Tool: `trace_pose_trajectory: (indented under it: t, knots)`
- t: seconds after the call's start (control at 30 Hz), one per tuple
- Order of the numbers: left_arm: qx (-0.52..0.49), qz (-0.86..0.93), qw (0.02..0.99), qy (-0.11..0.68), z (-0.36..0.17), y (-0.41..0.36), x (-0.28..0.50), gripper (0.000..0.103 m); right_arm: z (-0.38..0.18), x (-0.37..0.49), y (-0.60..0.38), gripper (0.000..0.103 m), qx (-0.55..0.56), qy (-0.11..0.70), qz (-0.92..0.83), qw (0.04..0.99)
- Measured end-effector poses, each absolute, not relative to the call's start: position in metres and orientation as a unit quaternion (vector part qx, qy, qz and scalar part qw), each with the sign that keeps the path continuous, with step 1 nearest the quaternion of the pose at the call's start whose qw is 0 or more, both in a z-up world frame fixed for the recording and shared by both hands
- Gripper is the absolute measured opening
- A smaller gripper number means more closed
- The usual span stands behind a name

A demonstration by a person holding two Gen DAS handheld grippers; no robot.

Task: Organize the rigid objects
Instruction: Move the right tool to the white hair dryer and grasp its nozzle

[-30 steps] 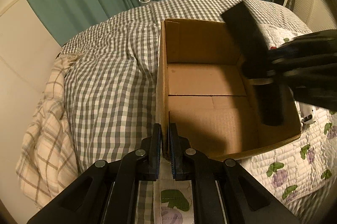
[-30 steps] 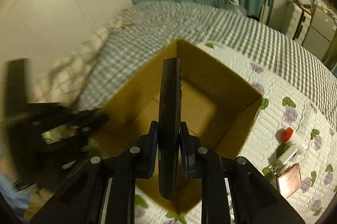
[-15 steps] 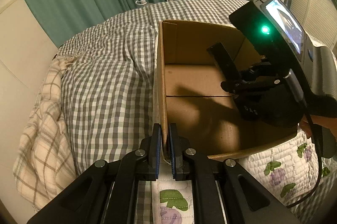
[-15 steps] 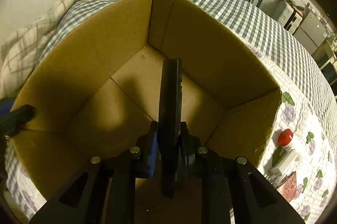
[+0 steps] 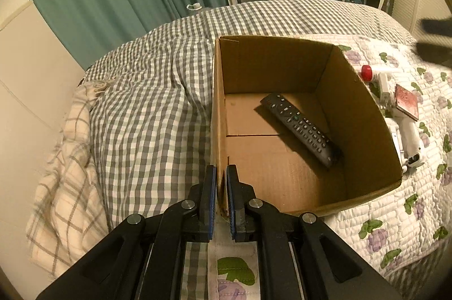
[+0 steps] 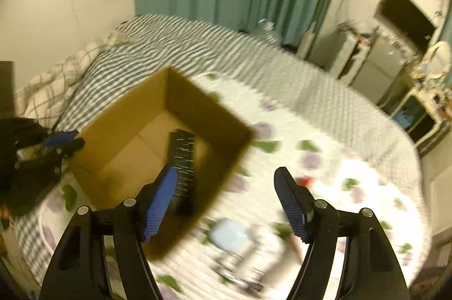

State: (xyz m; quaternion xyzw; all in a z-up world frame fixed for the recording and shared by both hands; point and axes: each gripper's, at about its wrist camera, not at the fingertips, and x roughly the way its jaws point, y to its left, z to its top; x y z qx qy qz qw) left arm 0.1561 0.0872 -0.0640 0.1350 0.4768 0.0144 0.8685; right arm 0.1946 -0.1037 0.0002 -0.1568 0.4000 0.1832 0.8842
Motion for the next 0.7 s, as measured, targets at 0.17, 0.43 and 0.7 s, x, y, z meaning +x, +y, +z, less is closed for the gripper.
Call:
trace_pose_trajectory:
  t: [0.17,0.43,0.7]
  knots:
    - [0.132,0.017,0.868,0.479,-0.065,0.089,0.157,0.008,0.021,0.171,-0.176,0.074,-0.159,0.394,0.124,0.897]
    - [0.137,0.022,0.866,0.48,-0.066,0.087,0.156,0.008,-0.037,0.141,-0.239,0.074,-0.164,0.444,0.071,0.878]
    - [0.14,0.023,0.866,0.48,-0.066,0.086,0.156,0.008,-0.119,0.148,-0.252,0.074,-0.059,0.516,0.078,0.851]
